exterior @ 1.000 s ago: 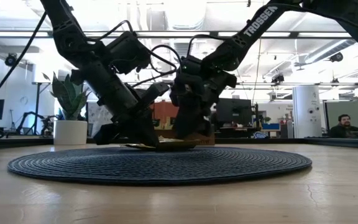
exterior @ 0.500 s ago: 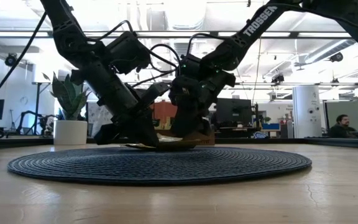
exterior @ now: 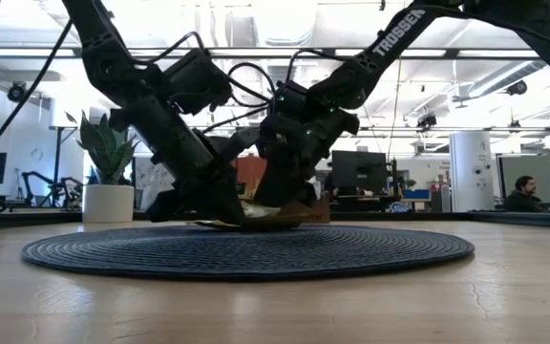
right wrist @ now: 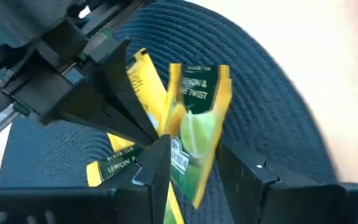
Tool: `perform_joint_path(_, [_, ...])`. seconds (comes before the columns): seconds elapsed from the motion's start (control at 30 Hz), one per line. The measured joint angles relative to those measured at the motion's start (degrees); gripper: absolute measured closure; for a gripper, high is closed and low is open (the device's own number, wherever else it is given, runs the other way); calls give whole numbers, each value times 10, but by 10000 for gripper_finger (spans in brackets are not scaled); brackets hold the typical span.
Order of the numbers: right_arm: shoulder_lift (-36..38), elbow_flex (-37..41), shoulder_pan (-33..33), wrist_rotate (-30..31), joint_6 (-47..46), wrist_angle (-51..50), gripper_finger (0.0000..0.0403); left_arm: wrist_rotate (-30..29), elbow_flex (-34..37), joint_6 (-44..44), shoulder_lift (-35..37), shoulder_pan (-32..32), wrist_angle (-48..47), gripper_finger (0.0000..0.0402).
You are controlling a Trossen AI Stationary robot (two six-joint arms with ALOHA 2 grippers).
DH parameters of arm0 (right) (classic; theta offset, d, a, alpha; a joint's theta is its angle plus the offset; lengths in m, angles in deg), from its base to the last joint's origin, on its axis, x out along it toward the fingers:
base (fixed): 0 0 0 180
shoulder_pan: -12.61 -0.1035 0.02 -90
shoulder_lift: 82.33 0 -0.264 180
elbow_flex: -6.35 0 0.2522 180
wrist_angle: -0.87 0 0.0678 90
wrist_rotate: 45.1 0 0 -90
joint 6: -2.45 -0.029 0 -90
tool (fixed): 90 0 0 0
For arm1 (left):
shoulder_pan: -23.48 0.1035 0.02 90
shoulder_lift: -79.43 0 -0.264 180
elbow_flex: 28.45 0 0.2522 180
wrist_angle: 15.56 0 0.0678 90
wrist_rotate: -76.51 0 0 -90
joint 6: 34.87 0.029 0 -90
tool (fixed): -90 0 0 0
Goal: Pick & Place Tea
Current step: Put the yellow tea bag into the middle section of the wooden organizer
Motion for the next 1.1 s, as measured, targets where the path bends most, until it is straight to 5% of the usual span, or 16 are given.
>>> perform_joint_path(1.1, [-5,-47,6,10,42,-55,259,16,1,9,0,3,7,401])
